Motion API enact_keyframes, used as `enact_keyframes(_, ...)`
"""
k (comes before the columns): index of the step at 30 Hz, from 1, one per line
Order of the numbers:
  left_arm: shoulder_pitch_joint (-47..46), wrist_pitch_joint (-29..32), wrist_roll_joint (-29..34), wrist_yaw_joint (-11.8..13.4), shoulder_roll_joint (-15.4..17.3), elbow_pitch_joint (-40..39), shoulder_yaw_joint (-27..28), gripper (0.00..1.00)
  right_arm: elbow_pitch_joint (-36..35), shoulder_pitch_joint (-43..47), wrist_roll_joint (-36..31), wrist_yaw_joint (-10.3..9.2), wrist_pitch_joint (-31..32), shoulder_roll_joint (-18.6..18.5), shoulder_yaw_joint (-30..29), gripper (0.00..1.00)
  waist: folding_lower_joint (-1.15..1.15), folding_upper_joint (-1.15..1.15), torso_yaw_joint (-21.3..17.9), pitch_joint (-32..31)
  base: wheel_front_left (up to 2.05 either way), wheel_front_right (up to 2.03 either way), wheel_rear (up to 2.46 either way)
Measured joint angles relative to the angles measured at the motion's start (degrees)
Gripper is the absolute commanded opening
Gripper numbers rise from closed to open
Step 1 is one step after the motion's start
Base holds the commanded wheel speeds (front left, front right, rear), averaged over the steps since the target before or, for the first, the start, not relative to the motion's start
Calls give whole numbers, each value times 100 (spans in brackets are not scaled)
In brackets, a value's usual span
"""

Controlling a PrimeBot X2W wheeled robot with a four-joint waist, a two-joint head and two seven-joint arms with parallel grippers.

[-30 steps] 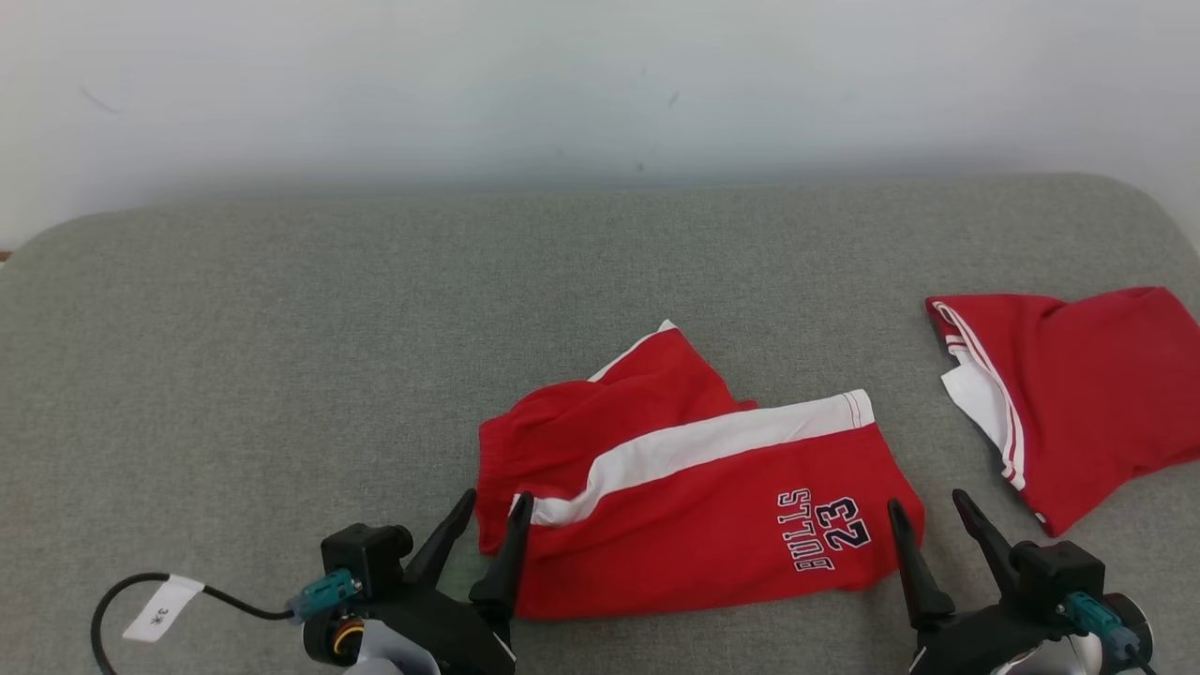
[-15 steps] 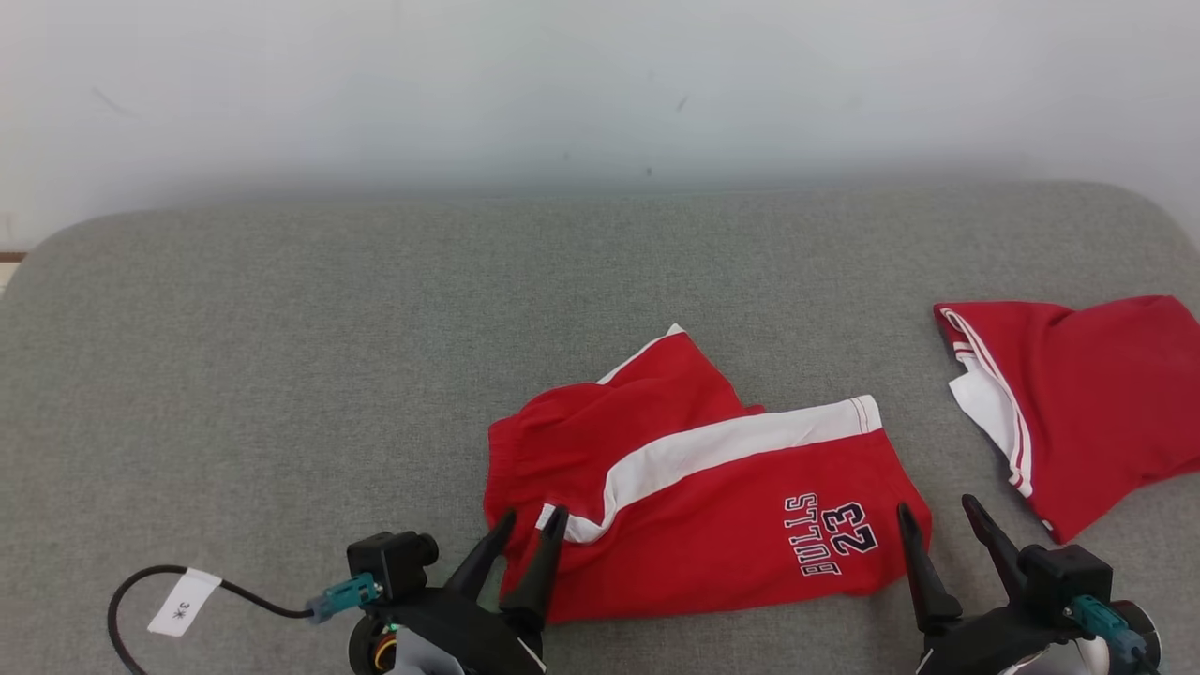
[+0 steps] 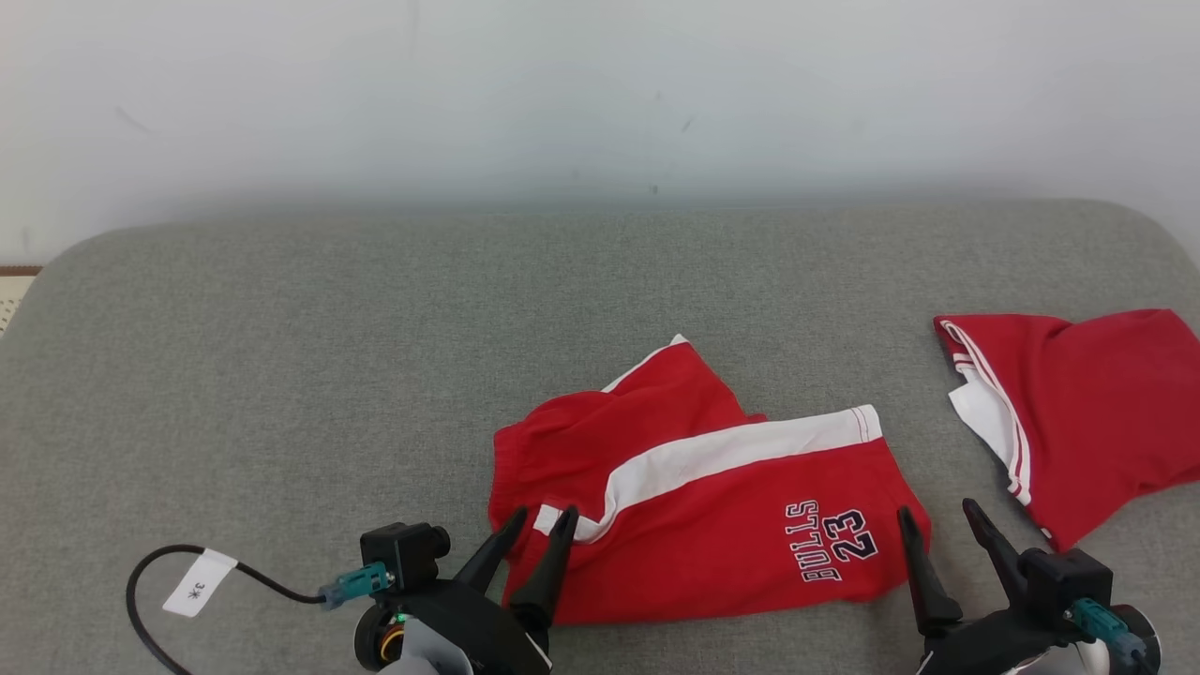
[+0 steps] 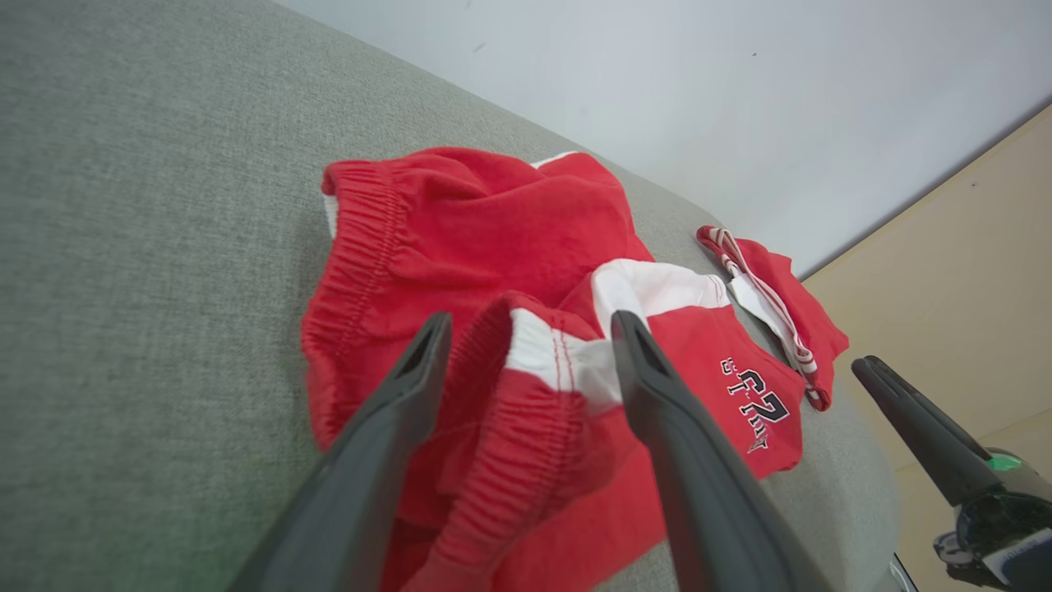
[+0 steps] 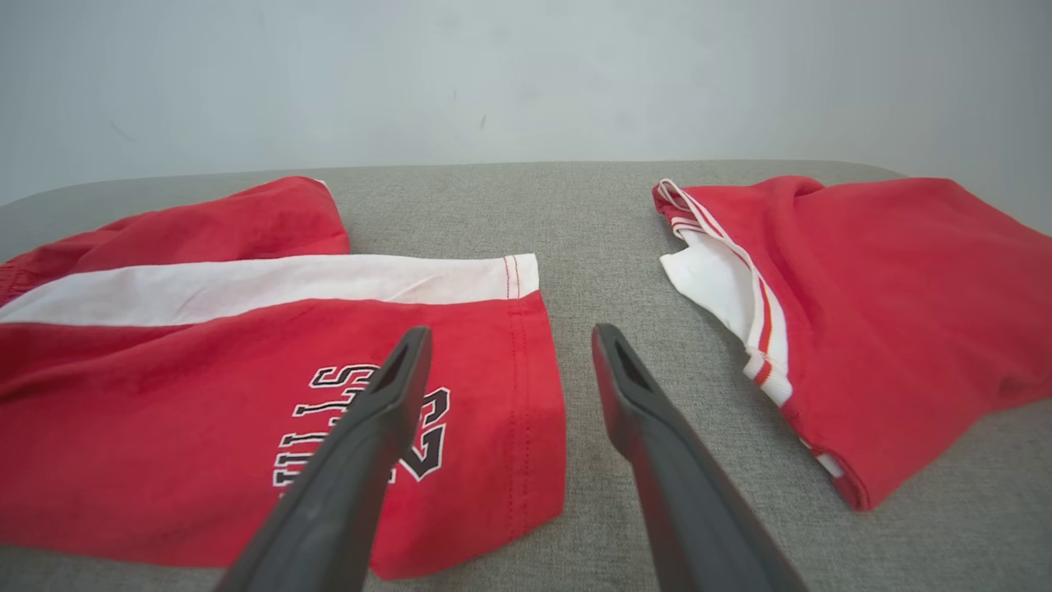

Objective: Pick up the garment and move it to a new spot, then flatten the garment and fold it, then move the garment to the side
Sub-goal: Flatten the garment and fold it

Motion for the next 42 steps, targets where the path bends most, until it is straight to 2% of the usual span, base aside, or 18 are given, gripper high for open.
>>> enact_keyframes(6,-142,0,-200,0,19,194,-225,100,-9,-28,-1,0,0,-12,-65,100,0,0,-77,16,0,0,0)
enact_keyframes(8,-185,0,-235,0,31,243,-334,67,-10,-27,-8,0,0,-10,-78,100,0,0,-93,22,0,0,0)
enact_keyframes(9,-188,0,-254,0,41,238,-322,45,-10,-26,-10,0,0,-9,-89,100,0,0,-95,26,0,0,0)
enact_keyframes(10,-209,0,-247,0,45,234,-294,9,-12,-26,-20,0,0,-7,-99,100,0,0,-95,30,0,0,0)
enact_keyframes(11,-256,0,-205,0,62,240,-275,0,-13,-26,-23,0,0,-1,-111,100,0,0,-92,32,0,0,0)
enact_keyframes(14,-277,0,-92,0,94,238,-69,0,-15,-25,-23,0,0,10,-154,100,0,0,-69,40,0,0,0)
enact_keyframes(21,69,0,1206,255,225,-111,1043,0,-46,-13,-27,0,0,71,-290,100,0,0,72,-11,0,0,0)
enact_keyframes(27,500,0,1625,258,175,-133,1538,0,-44,37,-30,0,0,87,-282,100,0,0,169,-72,0,0,0)
enact_keyframes(28,570,0,1694,261,165,-134,1640,4,-43,39,-32,0,0,96,-274,100,0,0,179,-86,0,0,0)
enact_keyframes(29,641,0,1731,281,140,-137,1770,46,-43,38,-32,0,0,102,-267,100,0,0,188,-98,0,0,0)
enact_keyframes(30,715,0,1800,285,124,-151,1878,100,-43,38,-32,0,0,107,-257,100,0,0,193,-111,0,0,0)
enact_keyframes(34,933,0,2197,365,70,-359,2299,100,-51,32,-31,0,0,116,-223,100,0,0,178,-148,0,0,0)
enact_keyframes(42,1512,0,3599,837,58,-1178,3004,100,-157,49,-45,0,0,200,-298,100,0,0,82,-282,0,0,0)
